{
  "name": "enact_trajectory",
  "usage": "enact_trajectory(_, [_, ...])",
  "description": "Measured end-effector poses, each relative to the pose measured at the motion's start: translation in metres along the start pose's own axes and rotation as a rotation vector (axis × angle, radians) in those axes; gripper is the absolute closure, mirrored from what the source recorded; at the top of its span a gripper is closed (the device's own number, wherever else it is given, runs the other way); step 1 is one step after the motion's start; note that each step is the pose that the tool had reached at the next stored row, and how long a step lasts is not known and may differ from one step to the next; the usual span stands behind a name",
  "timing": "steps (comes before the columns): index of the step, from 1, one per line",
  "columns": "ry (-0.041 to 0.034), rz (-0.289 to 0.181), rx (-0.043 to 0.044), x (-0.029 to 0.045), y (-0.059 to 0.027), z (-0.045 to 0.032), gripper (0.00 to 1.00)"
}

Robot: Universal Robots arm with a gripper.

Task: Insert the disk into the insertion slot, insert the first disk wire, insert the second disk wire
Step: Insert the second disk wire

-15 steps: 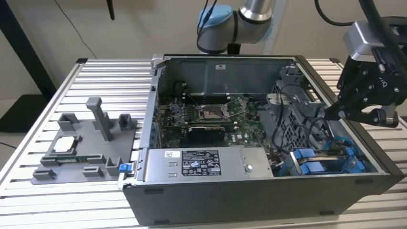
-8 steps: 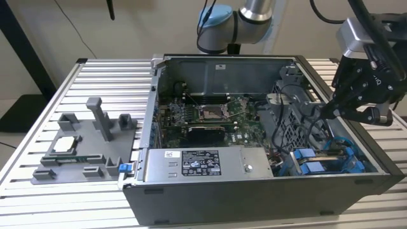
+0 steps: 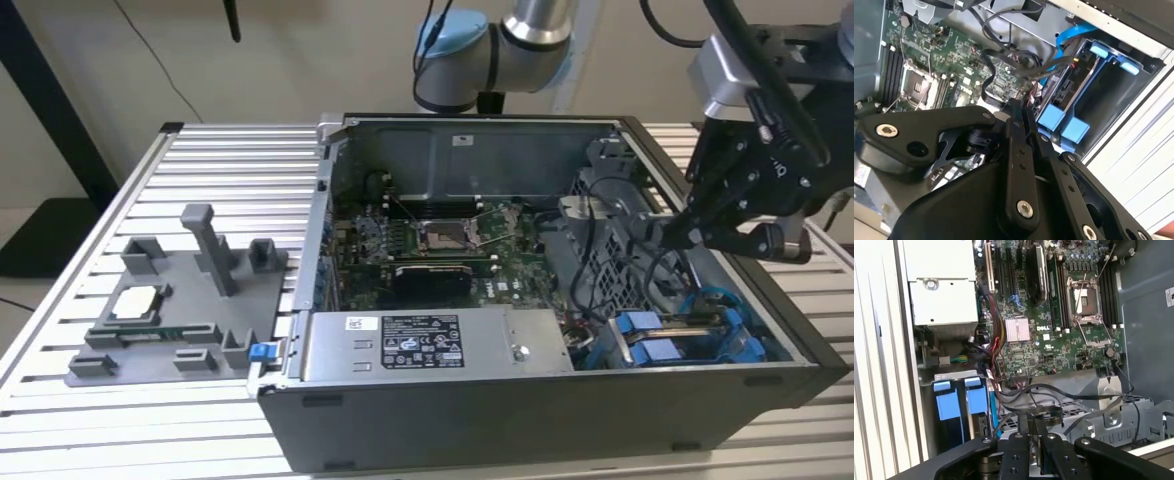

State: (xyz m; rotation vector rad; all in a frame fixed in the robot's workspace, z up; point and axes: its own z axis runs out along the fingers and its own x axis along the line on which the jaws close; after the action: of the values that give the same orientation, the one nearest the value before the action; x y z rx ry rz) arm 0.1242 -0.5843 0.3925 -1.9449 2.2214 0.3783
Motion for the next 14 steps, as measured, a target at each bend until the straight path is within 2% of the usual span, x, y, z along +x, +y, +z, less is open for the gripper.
enact_trajectory(2, [0.0012,0.0,0.0016,0.0005,0.0029,0.0001,1.0])
enact_trajectory(3, [0.0045,-0.001,0.0043,0.0009,0.0046,0.0004,1.0])
enact_trajectory(4, [0.0113,-0.002,0.0088,0.0011,0.0056,0.0006,1.0])
enact_trajectory(5, [0.0225,-0.003,0.0146,0.0013,0.0066,0.0008,1.0])
enact_trajectory(10, [0.1027,-0.007,0.0495,0.0016,0.0099,0.0011,1.0])
enact_trajectory(12, [0.1289,-0.011,0.0733,-0.0011,0.011,0.0022,1.0])
enact_trajectory(14, [0.1466,-0.016,0.1012,-0.0047,0.0117,0.0036,1.0])
